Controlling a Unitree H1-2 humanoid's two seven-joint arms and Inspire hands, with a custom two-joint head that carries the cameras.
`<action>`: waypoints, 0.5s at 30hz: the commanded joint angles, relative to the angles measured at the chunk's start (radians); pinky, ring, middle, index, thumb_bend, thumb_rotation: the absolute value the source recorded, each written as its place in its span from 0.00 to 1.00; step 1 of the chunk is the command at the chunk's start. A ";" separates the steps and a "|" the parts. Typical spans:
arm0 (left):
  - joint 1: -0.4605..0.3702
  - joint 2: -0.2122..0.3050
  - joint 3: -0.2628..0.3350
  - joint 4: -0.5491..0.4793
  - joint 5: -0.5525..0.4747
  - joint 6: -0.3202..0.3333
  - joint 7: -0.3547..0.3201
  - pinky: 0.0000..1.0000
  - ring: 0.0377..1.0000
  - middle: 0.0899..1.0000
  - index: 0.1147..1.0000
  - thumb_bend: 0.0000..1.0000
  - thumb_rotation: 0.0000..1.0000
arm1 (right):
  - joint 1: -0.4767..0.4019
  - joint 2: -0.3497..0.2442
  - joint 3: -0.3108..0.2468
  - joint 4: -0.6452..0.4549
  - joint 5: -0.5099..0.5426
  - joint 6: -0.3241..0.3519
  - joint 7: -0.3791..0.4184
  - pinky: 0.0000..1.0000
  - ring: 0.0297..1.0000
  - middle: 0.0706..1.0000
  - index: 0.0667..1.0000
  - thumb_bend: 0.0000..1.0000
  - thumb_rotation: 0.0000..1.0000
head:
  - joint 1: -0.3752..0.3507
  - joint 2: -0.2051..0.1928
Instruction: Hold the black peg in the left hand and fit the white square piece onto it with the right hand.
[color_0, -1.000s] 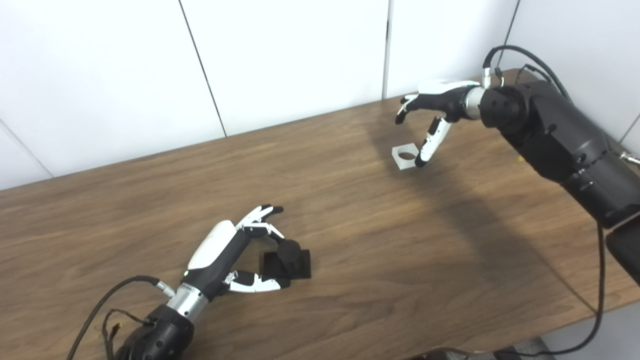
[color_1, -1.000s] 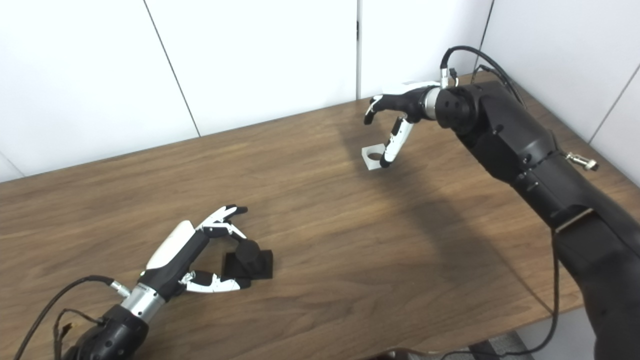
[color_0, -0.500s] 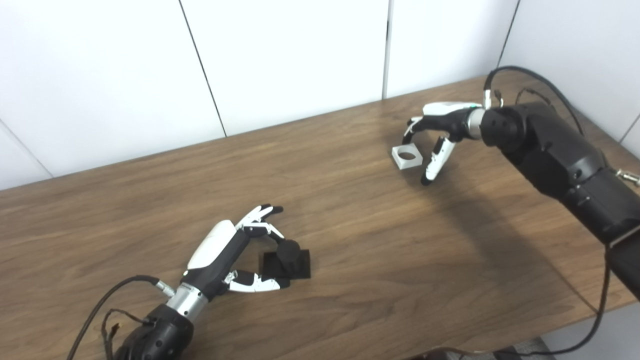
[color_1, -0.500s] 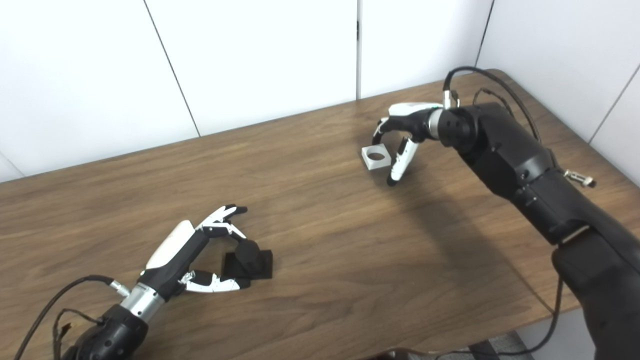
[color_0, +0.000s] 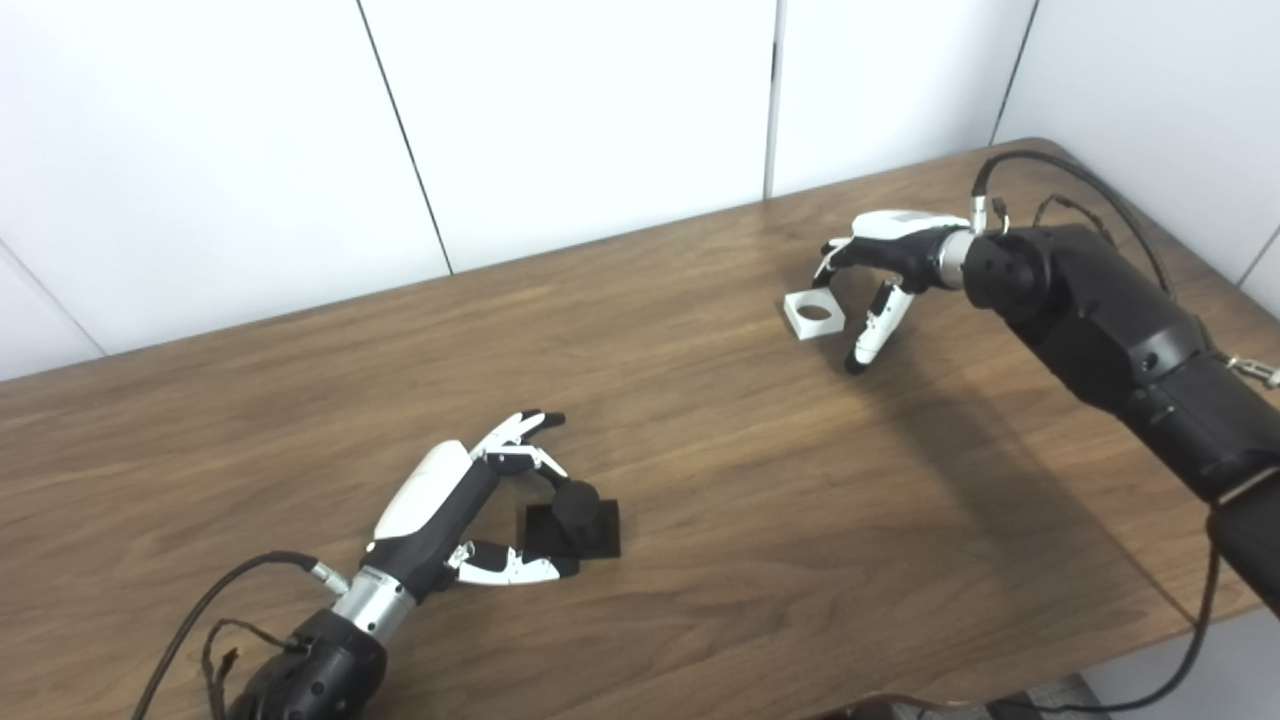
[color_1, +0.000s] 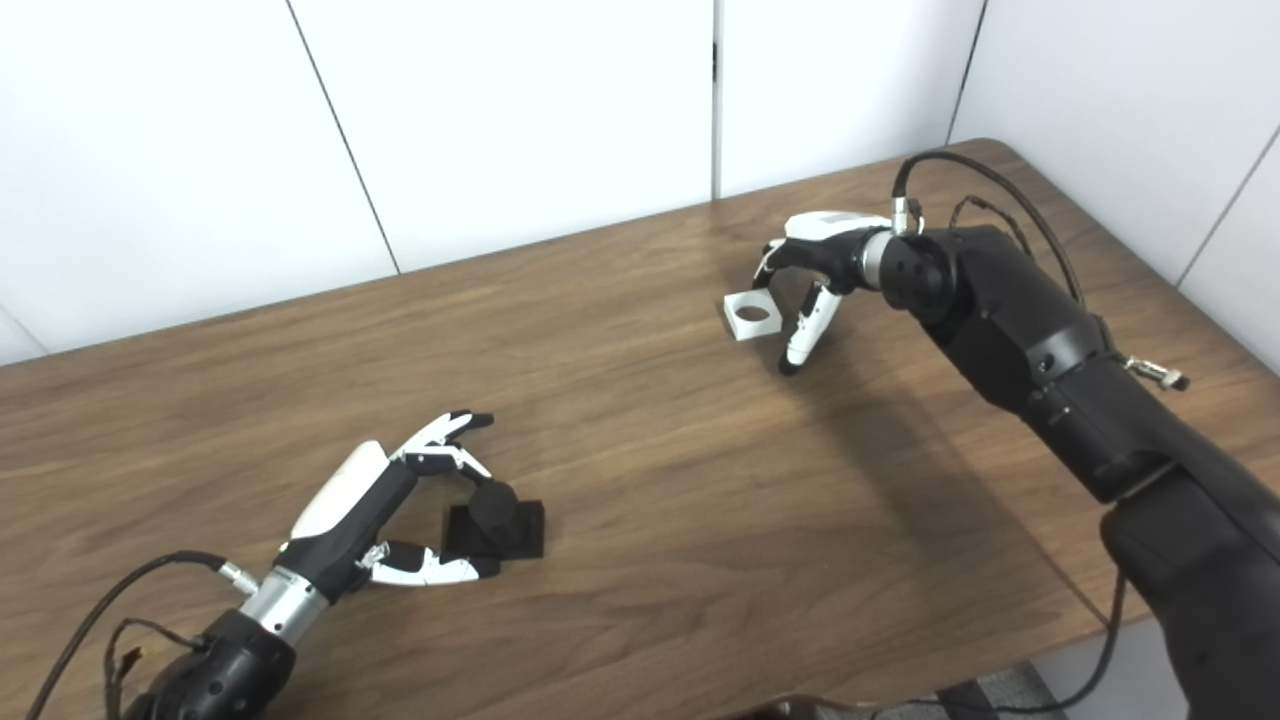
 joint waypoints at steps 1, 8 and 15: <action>0.018 0.019 -0.005 -0.003 0.012 0.035 -0.042 0.84 0.98 0.93 0.43 0.52 0.08 | -0.010 -0.007 -0.015 0.010 0.002 -0.026 -0.033 1.00 0.98 0.96 0.78 0.84 0.27 | 0.004 0.003; 0.022 0.018 -0.007 -0.012 0.012 0.037 -0.041 0.84 0.98 0.93 0.43 0.52 0.08 | -0.010 0.015 -0.010 0.057 -0.009 -0.045 -0.099 0.99 0.95 0.92 0.74 0.80 0.24 | 0.008 0.007; 0.023 0.019 -0.009 -0.016 0.019 0.043 -0.041 0.84 0.97 0.93 0.43 0.52 0.08 | -0.011 0.035 0.000 0.091 -0.022 -0.053 -0.150 0.96 0.92 0.89 0.69 0.77 0.24 | 0.014 0.014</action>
